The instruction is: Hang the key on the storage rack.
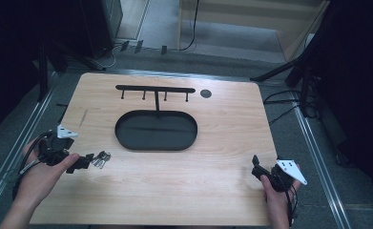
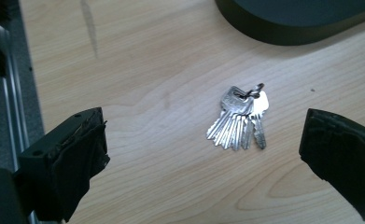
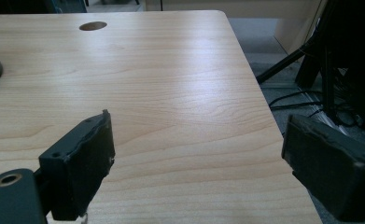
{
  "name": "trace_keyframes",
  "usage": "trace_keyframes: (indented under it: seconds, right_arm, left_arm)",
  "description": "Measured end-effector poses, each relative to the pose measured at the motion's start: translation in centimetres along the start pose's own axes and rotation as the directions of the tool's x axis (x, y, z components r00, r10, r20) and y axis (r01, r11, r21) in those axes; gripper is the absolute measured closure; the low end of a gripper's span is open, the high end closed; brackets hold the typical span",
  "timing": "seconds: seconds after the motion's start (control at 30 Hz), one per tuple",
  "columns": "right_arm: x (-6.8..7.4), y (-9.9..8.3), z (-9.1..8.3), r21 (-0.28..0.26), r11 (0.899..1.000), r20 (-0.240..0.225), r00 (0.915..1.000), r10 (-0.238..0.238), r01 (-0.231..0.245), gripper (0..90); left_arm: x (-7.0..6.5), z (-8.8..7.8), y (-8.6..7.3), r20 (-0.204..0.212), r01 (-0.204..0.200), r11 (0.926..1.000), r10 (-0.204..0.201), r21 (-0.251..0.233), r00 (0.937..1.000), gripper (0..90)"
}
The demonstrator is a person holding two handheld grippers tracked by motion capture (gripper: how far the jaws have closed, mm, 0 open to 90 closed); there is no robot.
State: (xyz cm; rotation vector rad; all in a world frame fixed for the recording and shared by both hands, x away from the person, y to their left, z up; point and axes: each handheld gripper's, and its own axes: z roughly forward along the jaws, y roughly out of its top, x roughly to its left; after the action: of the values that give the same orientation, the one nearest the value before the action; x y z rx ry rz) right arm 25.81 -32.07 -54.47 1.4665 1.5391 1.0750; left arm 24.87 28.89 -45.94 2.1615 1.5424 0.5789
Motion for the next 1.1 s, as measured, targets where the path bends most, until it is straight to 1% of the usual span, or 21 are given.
trace_keyframes:
  seconds: [0.03,0.07,0.1,0.13,0.23,0.27,0.33,0.4,0.43,0.47,0.53,0.6,0.63,0.7,0.73,0.77,0.83,0.9,0.97,1.03,1.1]
  right_arm:
    - [0.0,0.0,0.0,0.001,1.000,0.000,1.0000,0.002,-0.002,9.4]
    - [0.0,0.0,0.0,0.001,1.000,0.000,1.0000,0.000,0.000,9.5]
    - [0.0,0.0,0.0,0.000,1.000,-0.001,1.0000,0.000,0.000,9.4]
    - [0.0,0.0,0.0,0.000,1.000,-0.001,1.0000,-0.001,0.001,9.4]
    - [0.0,0.0,0.0,0.001,1.000,-0.001,1.0000,0.002,-0.002,9.4]
    - [0.0,0.0,0.0,0.000,1.000,-0.002,1.0000,0.001,-0.001,9.4]
    - [0.0,0.0,0.0,0.001,1.000,-0.004,1.0000,0.005,-0.005,9.4]
    - [0.0,0.0,0.0,0.002,1.000,-0.006,1.0000,0.006,-0.006,9.4]
    - [0.0,0.0,0.0,0.002,1.000,-0.006,1.0000,0.006,-0.006,9.4]
    - [0.0,0.0,0.0,0.002,1.000,-0.006,1.0000,0.006,-0.006,9.4]
    - [-0.1,0.0,0.0,0.003,1.000,-0.006,0.9999,0.009,-0.009,9.4]
    - [0.0,0.0,0.0,0.003,1.000,-0.006,0.9999,0.010,-0.010,9.4]
    - [0.0,0.0,0.0,0.002,1.000,-0.007,1.0000,0.007,-0.007,9.4]
    - [0.0,0.0,0.0,0.002,1.000,-0.006,1.0000,0.007,-0.007,9.4]
    - [0.0,0.0,0.0,0.003,1.000,-0.005,1.0000,0.005,-0.005,9.4]
    - [0.0,0.0,0.0,0.003,1.000,-0.005,1.0000,0.005,-0.005,9.4]
    - [0.0,0.0,0.0,0.003,1.000,-0.006,0.9999,0.009,-0.009,9.4]
    - [-0.1,0.0,0.0,0.002,1.000,-0.005,0.9999,0.010,-0.010,9.4]
    - [-0.1,0.0,0.0,0.003,1.000,-0.006,0.9999,0.009,-0.009,9.4]
    - [-0.1,0.0,0.0,0.003,1.000,-0.007,0.9999,0.012,-0.012,9.4]
    - [-0.1,0.0,0.0,0.003,1.000,-0.008,0.9999,0.012,-0.012,9.4]
  left_arm:
    - [-0.2,0.2,0.2,0.010,-0.002,0.9999,0.001,0.012,0.9999,1.2]
    - [-0.4,0.7,0.6,0.033,-0.022,0.9988,0.020,0.044,0.9993,1.2]
    - [-0.4,0.7,0.6,0.033,-0.022,0.9988,0.020,0.044,0.9993,1.2]
    - [-0.6,1.2,0.9,0.044,-0.036,0.9962,0.032,0.080,0.9985,1.2]
    - [-0.7,1.7,1.1,0.054,-0.039,0.9930,0.033,0.112,0.9980,1.2]
    - [-0.7,2.3,1.2,0.061,-0.042,0.9888,0.034,0.143,0.9976,3.1]
    - [-0.8,2.8,1.3,0.065,-0.047,0.9831,0.036,0.177,0.9972,6.3]
    - [-0.8,3.3,1.3,0.089,-0.064,0.9766,0.046,0.206,0.9950,6.9]
    - [-0.8,3.3,1.3,0.089,-0.064,0.9766,0.046,0.206,0.9950,7.7]
    - [-0.8,3.5,1.3,0.101,-0.066,0.9730,0.045,0.221,0.9938,7.7]
    - [-1.0,4.0,1.4,0.100,-0.076,0.9685,0.053,0.237,0.9936,14.6]
    - [-1.2,4.5,1.6,0.119,-0.103,0.9595,0.073,0.262,0.9901,14.7]
    - [-1.2,4.7,1.6,0.123,-0.105,0.9576,0.074,0.268,0.9896,16.2]
    - [-1.3,5.1,1.9,0.110,-0.111,0.9523,0.082,0.284,0.9905,17.5]
    - [-1.3,5.7,2.0,0.102,-0.109,0.9452,0.081,0.308,0.9915,19.7]
    - [-1.3,5.7,2.0,0.102,-0.109,0.9452,0.081,0.308,0.9915,20.2]
    - [-1.3,6.3,2.2,0.098,-0.112,0.9394,0.084,0.324,0.9917,20.1]
    - [-1.3,6.8,2.4,0.117,-0.114,0.9350,0.078,0.336,0.9901,20.1]
    - [-1.5,7.1,2.6,0.134,-0.111,0.9387,0.071,0.326,0.9885,21.7]
    - [-1.6,7.3,2.9,0.128,-0.103,0.9447,0.066,0.311,0.9895,29.9]
    - [-1.7,7.6,3.1,0.113,-0.093,0.9400,0.058,0.328,0.9918,30.7]
